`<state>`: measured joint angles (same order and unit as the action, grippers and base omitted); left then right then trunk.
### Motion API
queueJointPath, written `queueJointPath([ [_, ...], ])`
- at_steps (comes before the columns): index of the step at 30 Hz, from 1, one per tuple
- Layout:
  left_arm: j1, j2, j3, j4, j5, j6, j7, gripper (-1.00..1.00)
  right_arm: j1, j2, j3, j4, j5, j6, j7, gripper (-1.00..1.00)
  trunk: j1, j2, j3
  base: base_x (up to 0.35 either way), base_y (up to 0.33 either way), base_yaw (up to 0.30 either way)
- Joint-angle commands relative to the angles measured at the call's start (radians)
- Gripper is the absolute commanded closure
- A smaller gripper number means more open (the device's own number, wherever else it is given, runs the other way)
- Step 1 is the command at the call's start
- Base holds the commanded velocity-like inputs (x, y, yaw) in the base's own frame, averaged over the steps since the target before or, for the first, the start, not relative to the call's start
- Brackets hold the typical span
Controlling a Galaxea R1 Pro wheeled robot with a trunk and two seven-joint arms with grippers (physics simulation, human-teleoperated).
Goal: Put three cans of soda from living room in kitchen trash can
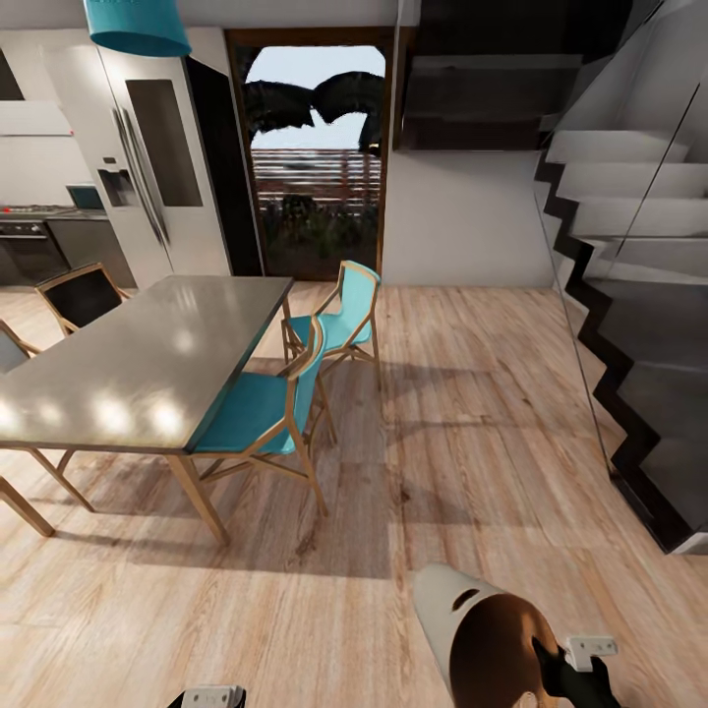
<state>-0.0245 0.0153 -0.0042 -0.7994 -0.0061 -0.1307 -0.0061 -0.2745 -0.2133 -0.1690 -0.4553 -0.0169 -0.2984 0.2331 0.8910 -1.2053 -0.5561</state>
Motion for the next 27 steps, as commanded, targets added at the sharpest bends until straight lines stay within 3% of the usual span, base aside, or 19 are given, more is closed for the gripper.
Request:
queueJointPath([
  [1,0.0,0.0,0.0,0.0,0.0,0.0,0.0,-1.0,0.006,0.0,-0.001,0.005,-0.002,-0.043,0.004,1.0,-0.004,0.007,0.003,0.0,0.0,0.0],
  [4,0.0,0.001,0.0,0.0,-0.001,0.0,-0.001,-1.0,0.021,0.001,-0.001,0.03,0.001,-0.143,0.003,1.0,-0.015,0.028,0.013,0.0,0.0,0.0],
  [6,0.0,0.001,0.0,0.0,-0.001,0.001,-0.001,-1.0,0.025,0.001,-0.001,0.038,0.004,-0.168,0.002,1.0,-0.023,0.042,0.019,0.0,0.0,0.0],
  [27,0.0,0.006,-0.007,0.028,-0.006,-0.008,-0.006,-1.0,0.057,-0.01,-0.006,0.149,0.005,-0.29,0.003,1.0,-0.104,0.189,0.085,0.0,0.0,0.0],
])
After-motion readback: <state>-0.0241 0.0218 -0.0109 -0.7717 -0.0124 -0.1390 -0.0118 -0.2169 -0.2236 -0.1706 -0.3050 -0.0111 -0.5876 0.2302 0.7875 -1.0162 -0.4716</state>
